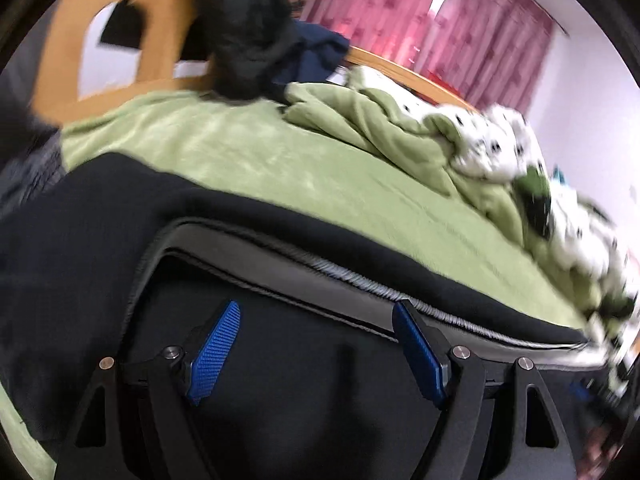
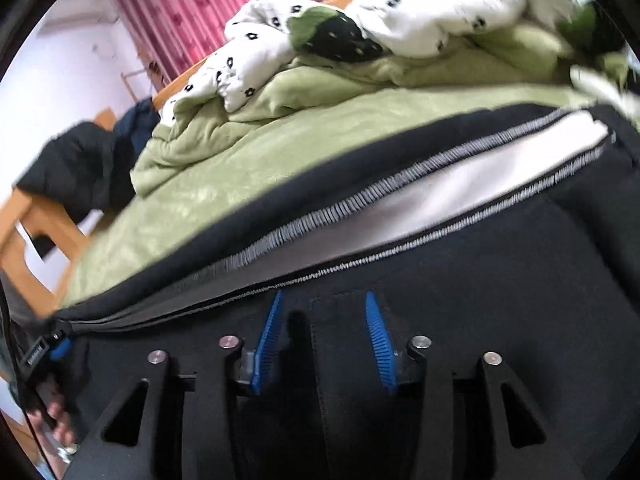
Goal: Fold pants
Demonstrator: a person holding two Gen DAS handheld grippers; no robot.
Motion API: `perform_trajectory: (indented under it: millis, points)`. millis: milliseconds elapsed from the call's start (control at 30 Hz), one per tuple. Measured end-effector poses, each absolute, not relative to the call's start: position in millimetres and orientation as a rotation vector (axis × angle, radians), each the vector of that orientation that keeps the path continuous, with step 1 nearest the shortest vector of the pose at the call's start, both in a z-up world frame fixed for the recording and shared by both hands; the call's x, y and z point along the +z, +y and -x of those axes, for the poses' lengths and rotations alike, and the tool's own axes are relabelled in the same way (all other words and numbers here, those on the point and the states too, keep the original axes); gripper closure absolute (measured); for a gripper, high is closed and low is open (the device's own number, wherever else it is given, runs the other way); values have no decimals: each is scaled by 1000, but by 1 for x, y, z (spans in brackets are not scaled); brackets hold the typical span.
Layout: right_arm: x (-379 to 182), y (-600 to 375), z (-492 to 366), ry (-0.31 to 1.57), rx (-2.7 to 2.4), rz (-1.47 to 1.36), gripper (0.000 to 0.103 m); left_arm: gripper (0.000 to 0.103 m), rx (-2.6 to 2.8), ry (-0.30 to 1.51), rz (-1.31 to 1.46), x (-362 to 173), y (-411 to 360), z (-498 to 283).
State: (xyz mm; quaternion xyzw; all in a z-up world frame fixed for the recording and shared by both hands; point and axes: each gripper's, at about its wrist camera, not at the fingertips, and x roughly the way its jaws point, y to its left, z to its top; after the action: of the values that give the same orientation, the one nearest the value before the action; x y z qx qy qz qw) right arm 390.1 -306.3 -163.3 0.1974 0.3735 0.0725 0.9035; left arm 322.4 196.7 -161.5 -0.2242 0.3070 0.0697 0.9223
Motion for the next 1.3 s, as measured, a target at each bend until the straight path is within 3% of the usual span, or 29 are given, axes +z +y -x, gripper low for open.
perform_trajectory:
  millis: [267,333,533,700,967,1200,1267,1300]
  points:
    - [-142,-303,-349,702,79,-323,51,25,14,684,702,-181,219,-292]
    - [-141,-303,-323,701,71,-312,46,25,-1,692,714,-182,216,-271]
    - [-145,-324,-237,771,65,-296,45,25,-1,747,630,-183,206,-187]
    - [-157,-360,-195,819,42,-379,37,25,-10,785,704,-194,220,-164]
    - [-190,-410,-228,823,45,-735,36,21,74,747,824,-207,242,-212]
    - [-194,-416,-298,792,27,-772,36,22,132,726,787,-203,243,-252]
    - [-195,-418,-312,786,-3,-763,51,33,154,729,770,-203,244,-259]
    - [-198,-420,-320,793,-36,-754,80,62,204,740,743,-203,244,-260]
